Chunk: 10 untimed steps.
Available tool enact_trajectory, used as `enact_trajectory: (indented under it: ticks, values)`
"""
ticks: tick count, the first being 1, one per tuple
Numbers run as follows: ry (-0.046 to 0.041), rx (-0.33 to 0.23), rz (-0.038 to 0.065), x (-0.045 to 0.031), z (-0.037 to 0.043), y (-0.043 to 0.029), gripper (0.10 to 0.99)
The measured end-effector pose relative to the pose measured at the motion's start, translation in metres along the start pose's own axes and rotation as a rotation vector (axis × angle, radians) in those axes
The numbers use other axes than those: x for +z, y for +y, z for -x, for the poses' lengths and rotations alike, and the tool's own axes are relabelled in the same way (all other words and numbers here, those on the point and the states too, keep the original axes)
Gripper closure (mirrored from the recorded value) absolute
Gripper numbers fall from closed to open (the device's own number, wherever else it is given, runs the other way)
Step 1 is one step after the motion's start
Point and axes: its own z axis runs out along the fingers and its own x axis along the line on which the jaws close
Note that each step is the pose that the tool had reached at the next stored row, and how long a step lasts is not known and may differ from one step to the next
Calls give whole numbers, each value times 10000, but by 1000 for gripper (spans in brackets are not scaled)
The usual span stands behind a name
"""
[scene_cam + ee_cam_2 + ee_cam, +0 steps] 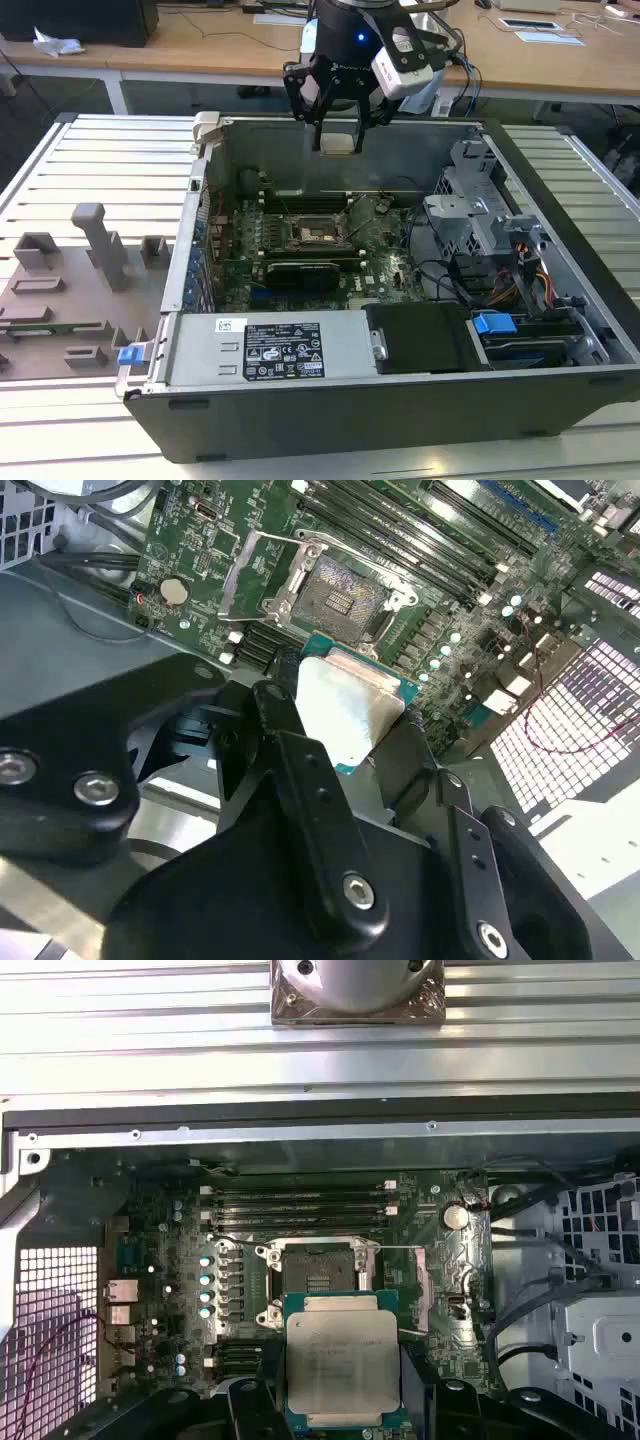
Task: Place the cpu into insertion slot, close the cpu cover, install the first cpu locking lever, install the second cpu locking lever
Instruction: 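Place the cpu into insertion slot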
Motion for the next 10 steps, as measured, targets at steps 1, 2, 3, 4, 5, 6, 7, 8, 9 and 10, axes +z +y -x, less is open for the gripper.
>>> enact_trajectory:
  ticks: [1,2,3,4,5,6,7,8,9,10]
  values:
    - [0,-1,1,23,0,-2,545]
    - [0,0,0,40,1,-4,545]
    - [0,-1,0,56,1,-5,545]
    - [0,0,0,62,1,-5,545]
    - [0,0,1,68,1,-6,545]
    - [0,0,1,95,2,-9,545]
    - [0,-1,0,113,2,-10,545]
    - [0,0,0,127,2,-12,545]
    - [0,-1,1,135,3,-12,545]
    - [0,-1,0,141,3,-13,545]
